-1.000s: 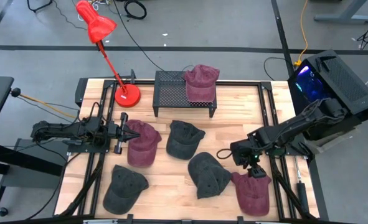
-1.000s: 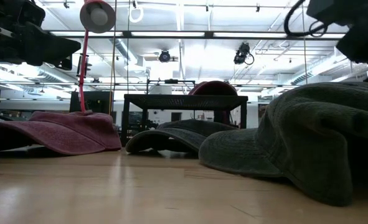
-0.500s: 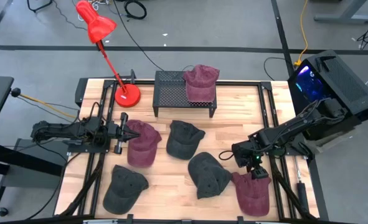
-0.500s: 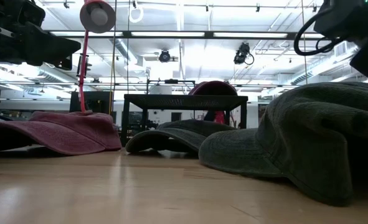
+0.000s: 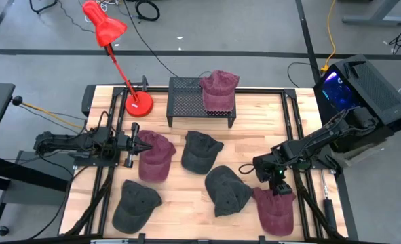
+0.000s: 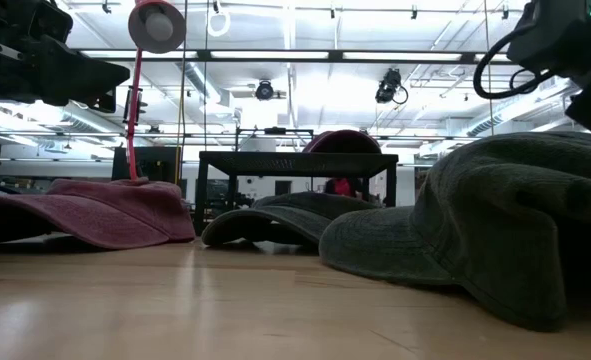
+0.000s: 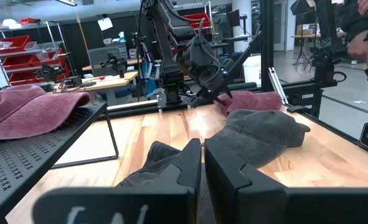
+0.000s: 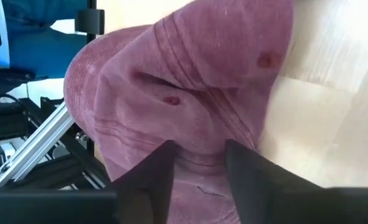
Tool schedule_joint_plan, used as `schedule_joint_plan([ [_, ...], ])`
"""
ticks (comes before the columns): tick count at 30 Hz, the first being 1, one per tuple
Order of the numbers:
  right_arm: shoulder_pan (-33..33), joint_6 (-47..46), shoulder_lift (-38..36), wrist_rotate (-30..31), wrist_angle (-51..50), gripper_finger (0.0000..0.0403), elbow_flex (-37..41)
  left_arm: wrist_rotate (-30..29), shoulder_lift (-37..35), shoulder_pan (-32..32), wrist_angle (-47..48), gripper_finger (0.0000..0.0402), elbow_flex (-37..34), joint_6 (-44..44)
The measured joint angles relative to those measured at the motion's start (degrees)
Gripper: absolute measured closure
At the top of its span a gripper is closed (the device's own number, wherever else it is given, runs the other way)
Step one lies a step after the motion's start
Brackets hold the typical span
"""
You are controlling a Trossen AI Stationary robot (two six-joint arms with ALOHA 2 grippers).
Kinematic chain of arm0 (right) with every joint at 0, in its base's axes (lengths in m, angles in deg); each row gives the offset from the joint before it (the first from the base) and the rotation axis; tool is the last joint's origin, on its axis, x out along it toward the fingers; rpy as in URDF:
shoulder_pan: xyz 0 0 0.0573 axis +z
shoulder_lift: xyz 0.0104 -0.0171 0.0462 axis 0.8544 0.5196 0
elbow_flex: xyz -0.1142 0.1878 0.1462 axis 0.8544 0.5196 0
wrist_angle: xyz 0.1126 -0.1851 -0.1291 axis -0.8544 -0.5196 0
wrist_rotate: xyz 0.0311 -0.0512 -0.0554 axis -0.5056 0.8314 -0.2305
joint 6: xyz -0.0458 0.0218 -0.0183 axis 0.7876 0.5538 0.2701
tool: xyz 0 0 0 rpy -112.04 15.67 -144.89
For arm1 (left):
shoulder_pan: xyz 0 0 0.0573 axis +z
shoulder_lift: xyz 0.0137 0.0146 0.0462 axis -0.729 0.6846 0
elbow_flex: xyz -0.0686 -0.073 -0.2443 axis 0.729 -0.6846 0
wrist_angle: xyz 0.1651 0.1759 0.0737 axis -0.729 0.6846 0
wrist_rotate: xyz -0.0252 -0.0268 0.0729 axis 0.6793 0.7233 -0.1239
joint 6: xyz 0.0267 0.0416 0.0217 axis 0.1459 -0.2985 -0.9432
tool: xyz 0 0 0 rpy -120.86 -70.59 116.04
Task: Pick & Place hat
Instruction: Stack the bottom red cap on top of the red cap on the shelf
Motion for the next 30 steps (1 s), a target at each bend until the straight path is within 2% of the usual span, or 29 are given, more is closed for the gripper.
schedule_joint_plan([
  [14,0.0,-5.06,0.0,-0.13,4.96,0.0392,0.0,-0.02,-0.01,0.01,0.0,0.0374,0.01,0.01],
  [22,0.0,-8.19,-0.51,-0.08,4.39,0.0399,-0.12,-0.01,0.0,0.0,0.01,0.0374,-0.01,-0.01],
  [30,0.0,-8.54,-4.21,0.01,0.68,0.0401,-2.52,0.0,-0.01,0.0,0.02,0.0374,-0.01,-0.01],
])
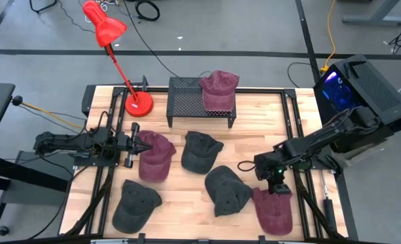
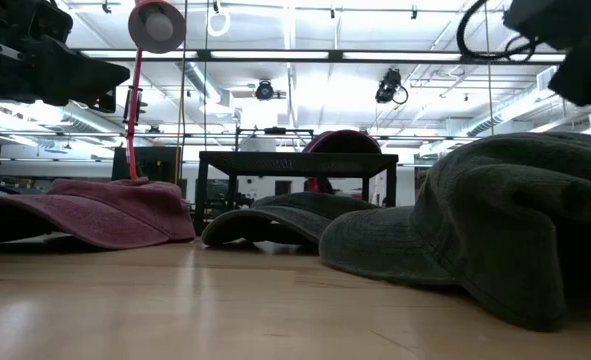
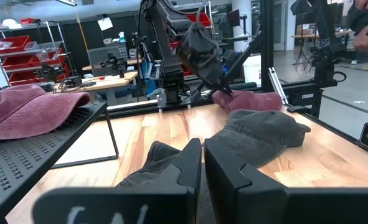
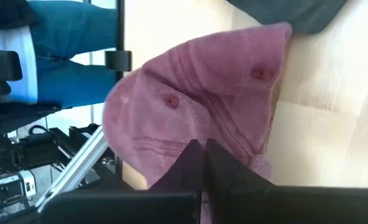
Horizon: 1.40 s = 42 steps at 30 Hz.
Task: Pick & Place hat
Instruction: Stack the bottom red cap on top of the red cap on the shelf
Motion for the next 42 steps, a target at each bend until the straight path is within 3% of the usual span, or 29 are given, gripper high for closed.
schedule_joint_plan([
  [10,-0.02,-0.42,-4.23,-0.51,-6.59,0.0402,-1.09,0.0,0.0,0.02,0.0,0.0374,0.02,0.02],
  [19,-0.09,1.18,-8.7,3.99,-15.08,0.0403,-4.91,0.0,0.0,0.02,-0.02,0.0374,0.02,0.02],
  [42,-5.3,11.0,-10.08,15.94,-39.08,0.0403,-25.22,0.0,0.02,0.0,0.0,0.0374,0.02,0.0],
])
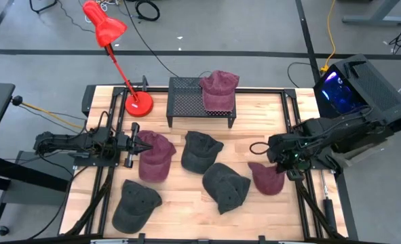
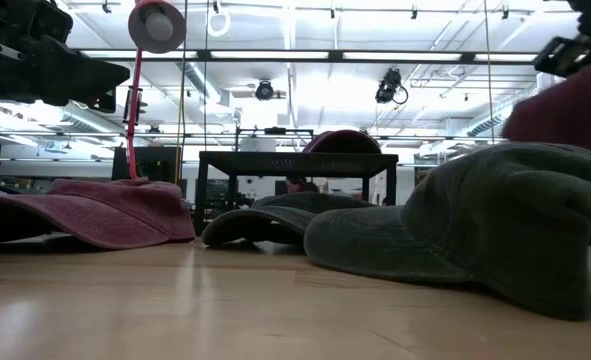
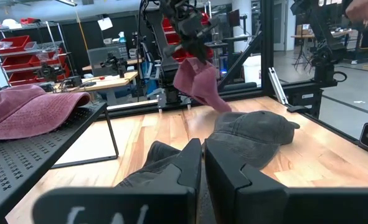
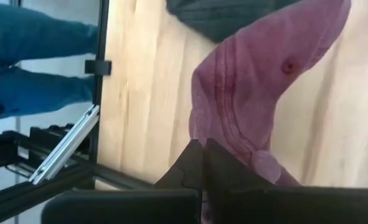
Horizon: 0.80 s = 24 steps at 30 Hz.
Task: Pick & Place hat
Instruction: Stack the bottom red cap on top of the red cap on the shelf
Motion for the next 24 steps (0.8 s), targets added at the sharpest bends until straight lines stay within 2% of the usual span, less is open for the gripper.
schedule_joint_plan([
  [11,-6.03,4.1,1.33,4.82,-5.66,0.0403,-10.77,0.0,0.0,0.0,0.0,0.0374,0.0,0.02],
  [24,-11.32,12.32,10.03,11.67,-9.18,0.0403,-29.31,-0.02,0.02,0.01,0.0,0.0374,-0.02,0.02],
])
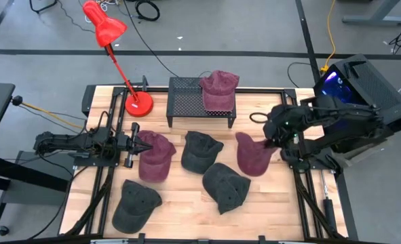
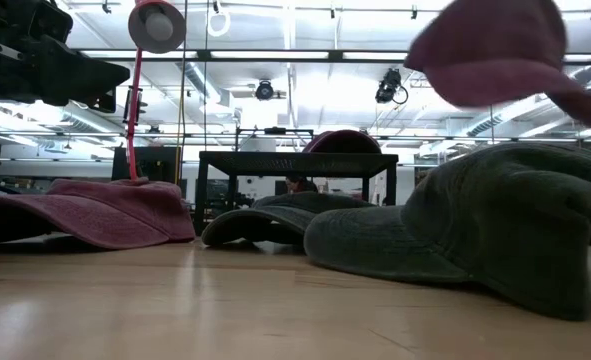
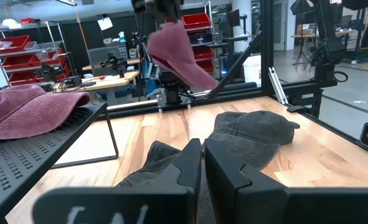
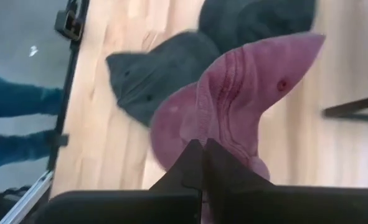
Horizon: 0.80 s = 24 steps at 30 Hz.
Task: Pick & Place hat
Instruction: Stack the bottom red cap on top of the red cap on the shelf
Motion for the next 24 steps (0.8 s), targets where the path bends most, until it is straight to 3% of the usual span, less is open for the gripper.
schedule_joint_plan([
  [13,-8.8,13.5,11.03,10.6,-1.97,0.0403,-20.06,0.02,0.02,-0.01,0.0,0.0374,0.0,0.0],
  [24,-16.59,23.83,17.23,12.06,3.08,0.0403,-27.05,0.02,0.01,0.0,-0.01,0.0374,0.02,0.0],
])
